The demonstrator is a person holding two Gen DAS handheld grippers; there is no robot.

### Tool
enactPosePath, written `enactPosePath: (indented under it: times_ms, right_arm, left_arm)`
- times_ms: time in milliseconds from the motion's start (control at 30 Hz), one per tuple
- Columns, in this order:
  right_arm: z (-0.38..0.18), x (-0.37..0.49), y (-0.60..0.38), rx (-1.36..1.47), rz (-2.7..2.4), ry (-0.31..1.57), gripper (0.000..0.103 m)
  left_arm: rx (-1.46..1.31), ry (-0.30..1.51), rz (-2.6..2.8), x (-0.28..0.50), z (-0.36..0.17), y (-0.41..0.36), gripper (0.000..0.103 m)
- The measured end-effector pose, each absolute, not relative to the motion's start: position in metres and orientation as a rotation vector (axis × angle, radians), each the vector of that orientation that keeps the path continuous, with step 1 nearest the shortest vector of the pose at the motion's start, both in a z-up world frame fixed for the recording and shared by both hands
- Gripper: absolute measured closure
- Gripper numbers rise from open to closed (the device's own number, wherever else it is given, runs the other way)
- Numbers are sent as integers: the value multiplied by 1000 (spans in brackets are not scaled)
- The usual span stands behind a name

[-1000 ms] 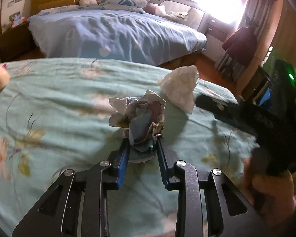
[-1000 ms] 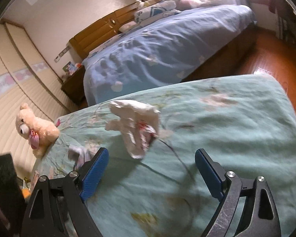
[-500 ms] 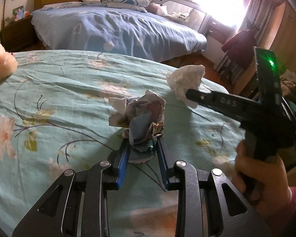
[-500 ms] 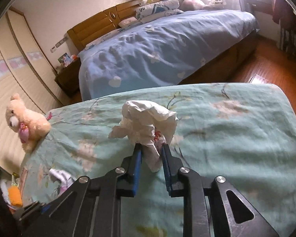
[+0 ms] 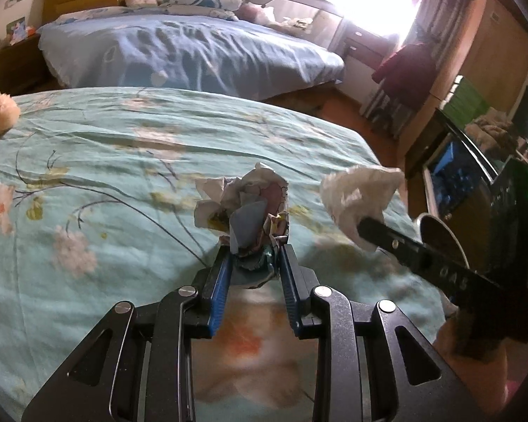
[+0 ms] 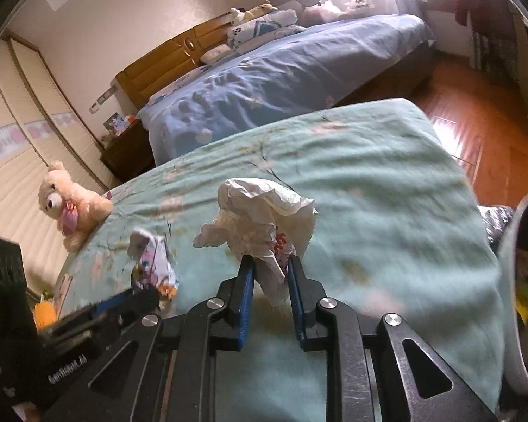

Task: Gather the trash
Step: 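Grasp the crumpled tissue bundle with the left tool while the right tool grasps the white tissue, then carry the tissue bundle and white tissue over the trash bin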

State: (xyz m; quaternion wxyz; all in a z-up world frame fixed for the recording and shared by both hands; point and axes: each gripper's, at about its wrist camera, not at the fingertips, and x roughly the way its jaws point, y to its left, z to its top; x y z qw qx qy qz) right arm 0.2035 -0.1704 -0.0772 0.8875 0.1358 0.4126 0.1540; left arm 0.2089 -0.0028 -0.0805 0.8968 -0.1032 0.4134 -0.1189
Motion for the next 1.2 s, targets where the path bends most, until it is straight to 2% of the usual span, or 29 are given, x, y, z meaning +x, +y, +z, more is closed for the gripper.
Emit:
enactPosePath:
  times_ms: [67, 533, 633, 667, 700, 800, 967, 1033, 1067, 1200]
  right_arm:
    - [-77, 193, -177, 289, 307, 854, 84]
    - [-70, 136, -215, 340, 241, 812, 84]
    - [-71, 132, -220, 354, 234, 814, 84]
    - [-71, 131, -222, 359, 233, 815, 84]
    - [-71, 130, -223, 364, 232, 816, 84]
    - [-72, 129, -222, 368, 230, 817, 84]
    - [-75, 130, -226, 375, 221, 825, 84]
    - [-76, 130, -228, 374, 218, 826, 84]
    - [-75, 131, -228, 373, 216, 826, 84]
    - [-75, 130, -229, 371, 214, 824, 84]
  left_arm:
    - [-203, 862, -262, 203, -80, -11, 89]
    - [-158, 870, -273, 172, -82, -38, 91]
    - [-180, 872, -242, 176, -83, -29, 72]
    - [-183, 871, -225, 179, -83, -27, 58]
    - [-187, 861, -216, 182, -82, -25, 49]
    - [-184, 861, -200, 194, -82, -23, 38]
    - [-178, 870, -210, 219, -91, -28, 39]
    - [-179, 879, -226, 226, -95, -30, 55]
    - [-175, 891, -242, 230, -98, -33, 70]
    - [-153, 872, -257, 226, -96, -39, 77]
